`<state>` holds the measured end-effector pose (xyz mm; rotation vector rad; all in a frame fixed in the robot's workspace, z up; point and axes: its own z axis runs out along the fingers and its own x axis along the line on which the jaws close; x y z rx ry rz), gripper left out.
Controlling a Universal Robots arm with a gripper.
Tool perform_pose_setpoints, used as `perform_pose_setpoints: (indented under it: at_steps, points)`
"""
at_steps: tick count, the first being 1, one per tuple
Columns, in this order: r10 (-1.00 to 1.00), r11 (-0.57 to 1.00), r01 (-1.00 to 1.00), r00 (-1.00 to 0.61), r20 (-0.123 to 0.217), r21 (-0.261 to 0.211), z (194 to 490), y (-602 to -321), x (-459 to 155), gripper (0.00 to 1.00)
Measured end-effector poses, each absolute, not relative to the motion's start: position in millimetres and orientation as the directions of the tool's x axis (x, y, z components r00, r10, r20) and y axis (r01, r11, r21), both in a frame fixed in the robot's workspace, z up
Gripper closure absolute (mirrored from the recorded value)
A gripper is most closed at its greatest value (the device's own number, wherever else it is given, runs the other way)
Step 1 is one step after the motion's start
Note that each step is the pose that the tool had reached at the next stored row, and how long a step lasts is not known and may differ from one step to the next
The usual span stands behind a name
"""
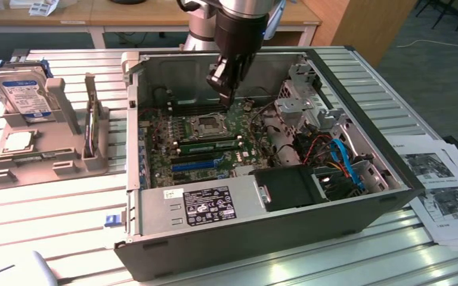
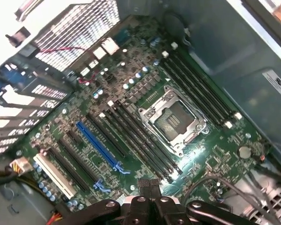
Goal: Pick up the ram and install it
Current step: 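Press down the ram until it locks into place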
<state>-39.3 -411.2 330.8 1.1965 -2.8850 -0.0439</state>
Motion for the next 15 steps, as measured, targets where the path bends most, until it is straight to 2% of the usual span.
perform_pose_setpoints:
  at_steps: [15]
  points:
    - [-0.492,0.87,-0.491,-0.871,0.006,0.033,328.9,-411.2,-39.3,0.9]
